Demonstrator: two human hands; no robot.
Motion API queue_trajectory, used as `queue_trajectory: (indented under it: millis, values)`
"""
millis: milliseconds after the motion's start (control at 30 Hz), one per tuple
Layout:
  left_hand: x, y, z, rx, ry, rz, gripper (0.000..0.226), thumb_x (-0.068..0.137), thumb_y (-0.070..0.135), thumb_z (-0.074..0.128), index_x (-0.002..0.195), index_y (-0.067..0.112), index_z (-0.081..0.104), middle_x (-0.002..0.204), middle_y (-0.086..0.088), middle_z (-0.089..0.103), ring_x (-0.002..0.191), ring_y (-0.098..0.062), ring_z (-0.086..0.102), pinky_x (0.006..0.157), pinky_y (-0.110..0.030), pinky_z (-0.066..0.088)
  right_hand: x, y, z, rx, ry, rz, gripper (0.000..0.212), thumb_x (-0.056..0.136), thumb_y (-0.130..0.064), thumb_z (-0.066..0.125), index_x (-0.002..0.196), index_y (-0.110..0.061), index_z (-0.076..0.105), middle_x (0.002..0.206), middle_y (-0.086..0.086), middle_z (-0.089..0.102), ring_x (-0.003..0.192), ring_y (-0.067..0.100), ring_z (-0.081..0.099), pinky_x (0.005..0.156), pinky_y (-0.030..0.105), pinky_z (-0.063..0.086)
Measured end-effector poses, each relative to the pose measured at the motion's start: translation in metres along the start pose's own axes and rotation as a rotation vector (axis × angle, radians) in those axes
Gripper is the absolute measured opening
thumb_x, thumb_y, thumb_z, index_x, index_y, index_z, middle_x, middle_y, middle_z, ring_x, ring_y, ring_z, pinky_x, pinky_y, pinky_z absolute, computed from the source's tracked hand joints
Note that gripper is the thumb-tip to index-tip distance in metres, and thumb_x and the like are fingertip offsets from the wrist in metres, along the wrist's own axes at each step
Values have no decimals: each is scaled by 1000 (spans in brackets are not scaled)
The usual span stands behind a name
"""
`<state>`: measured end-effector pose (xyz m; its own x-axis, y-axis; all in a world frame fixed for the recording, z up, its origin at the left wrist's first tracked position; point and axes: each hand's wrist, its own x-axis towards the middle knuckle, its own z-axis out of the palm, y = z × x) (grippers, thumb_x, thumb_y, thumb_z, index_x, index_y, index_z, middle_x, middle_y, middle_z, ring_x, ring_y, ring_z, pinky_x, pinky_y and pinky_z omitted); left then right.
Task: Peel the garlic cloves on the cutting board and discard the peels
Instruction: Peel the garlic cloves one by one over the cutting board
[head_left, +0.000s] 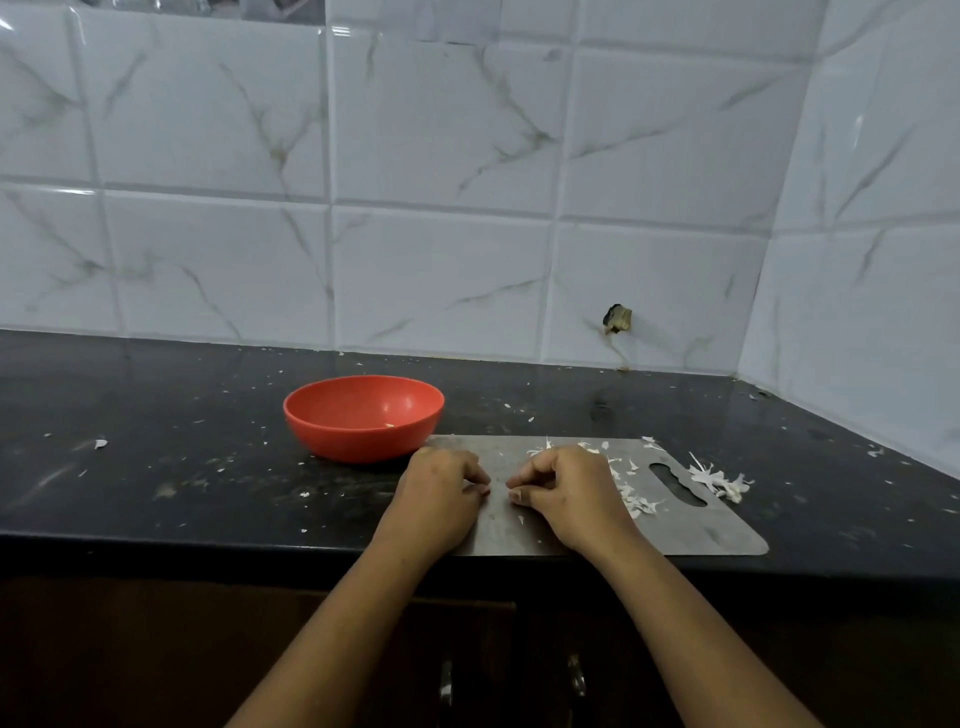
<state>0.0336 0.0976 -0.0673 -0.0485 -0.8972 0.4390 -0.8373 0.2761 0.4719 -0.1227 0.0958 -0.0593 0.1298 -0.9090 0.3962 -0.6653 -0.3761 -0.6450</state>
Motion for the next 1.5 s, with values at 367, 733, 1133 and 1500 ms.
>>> queue_trajectory:
  millis: [367,733,1133,1500]
  values:
    - [-3,-2,-1,-59,74,-131,23,86,7,58,85,25,72,100,-1,68,88,-11,54,78,-23,42,5,-5,-1,25,-60,-24,12,78,-11,78,78,-22,74,74,-7,70,75,5,66,70,16,49]
    - [-2,0,-1,-40,82,-171,43,88,-1,47,113,30,63,107,11,67,107,-8,58,97,-35,41,7,-6,5,-76,-12,-165,42,79,5,67,73,-26,40,62,-5,56,56,-5,56,54,6,39]
    - [-4,4,1,44,128,-170,32,94,12,49,115,33,60,105,10,68,106,-6,58,82,-30,25,12,-23,10,-312,-86,-221,39,75,8,52,68,-25,33,70,-1,52,68,23,52,61,35,45]
    - [-9,9,-4,56,72,-90,22,94,22,54,109,33,65,114,13,66,111,-7,55,86,-32,27,15,-21,13,-255,-74,-109,34,74,8,55,67,-21,38,67,-4,49,62,16,43,56,26,38]
